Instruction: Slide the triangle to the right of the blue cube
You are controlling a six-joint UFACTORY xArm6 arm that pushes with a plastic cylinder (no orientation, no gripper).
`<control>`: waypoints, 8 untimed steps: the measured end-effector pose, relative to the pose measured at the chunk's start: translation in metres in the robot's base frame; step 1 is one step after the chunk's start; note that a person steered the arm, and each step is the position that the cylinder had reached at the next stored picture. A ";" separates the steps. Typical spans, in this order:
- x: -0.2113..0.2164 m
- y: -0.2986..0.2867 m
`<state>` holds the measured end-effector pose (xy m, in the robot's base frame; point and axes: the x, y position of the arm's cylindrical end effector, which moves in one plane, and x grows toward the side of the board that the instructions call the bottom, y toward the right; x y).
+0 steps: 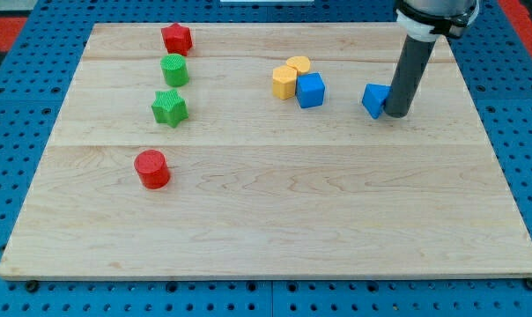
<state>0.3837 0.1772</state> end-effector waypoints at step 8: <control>-0.023 -0.016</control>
<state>0.3611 0.1614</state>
